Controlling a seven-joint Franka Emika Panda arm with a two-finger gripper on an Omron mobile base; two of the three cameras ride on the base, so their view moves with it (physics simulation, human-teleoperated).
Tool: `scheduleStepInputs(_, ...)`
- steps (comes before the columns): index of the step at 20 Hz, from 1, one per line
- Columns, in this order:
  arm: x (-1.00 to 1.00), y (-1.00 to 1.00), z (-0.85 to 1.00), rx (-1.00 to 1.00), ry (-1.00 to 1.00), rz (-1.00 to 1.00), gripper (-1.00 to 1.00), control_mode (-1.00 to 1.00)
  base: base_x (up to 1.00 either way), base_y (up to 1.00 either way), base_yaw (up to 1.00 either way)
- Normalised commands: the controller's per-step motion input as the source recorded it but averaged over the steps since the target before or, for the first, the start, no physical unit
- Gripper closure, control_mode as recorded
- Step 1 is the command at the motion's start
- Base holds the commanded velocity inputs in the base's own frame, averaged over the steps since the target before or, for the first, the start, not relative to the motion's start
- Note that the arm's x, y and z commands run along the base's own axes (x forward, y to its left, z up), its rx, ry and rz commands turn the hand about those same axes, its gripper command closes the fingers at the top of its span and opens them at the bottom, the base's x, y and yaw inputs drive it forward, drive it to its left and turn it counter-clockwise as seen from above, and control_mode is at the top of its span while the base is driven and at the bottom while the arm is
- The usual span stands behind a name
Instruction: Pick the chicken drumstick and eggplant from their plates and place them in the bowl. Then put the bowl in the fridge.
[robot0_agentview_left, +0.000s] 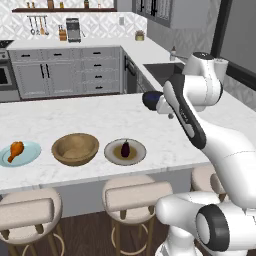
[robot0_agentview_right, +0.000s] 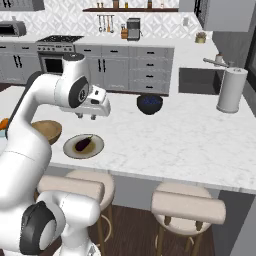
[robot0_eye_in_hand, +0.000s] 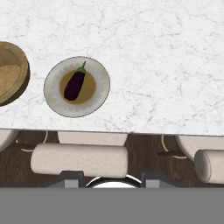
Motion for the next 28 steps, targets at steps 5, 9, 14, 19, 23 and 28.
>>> scheduleStepInputs(5, 0.00, 0.00, 0.00, 0.00, 0.00, 0.00, -1.00, 1.00, 0.00, 0.00, 0.00)
scheduleStepInputs(9, 0.00, 0.00, 0.00, 0.00, 0.00, 0.00, -1.00, 1.00, 0.00, 0.00, 0.00)
scheduleStepInputs(14, 0.00, 0.00, 0.00, 0.00, 0.00, 0.00, -1.00, 1.00, -0.01, 0.03, 0.00)
scheduleStepInputs(19, 0.00, 0.00, 0.00, 0.00, 0.00, 0.00, -1.00, 1.00, 0.00, 0.59, -0.04)
scheduleStepInputs(23, 0.00, 0.00, 0.00, 0.00, 0.00, 0.00, -1.00, 1.00, 0.00, 0.61, -0.04)
scheduleStepInputs(28, 0.00, 0.00, 0.00, 0.00, 0.00, 0.00, -1.00, 1.00, 0.07, 0.72, 0.00)
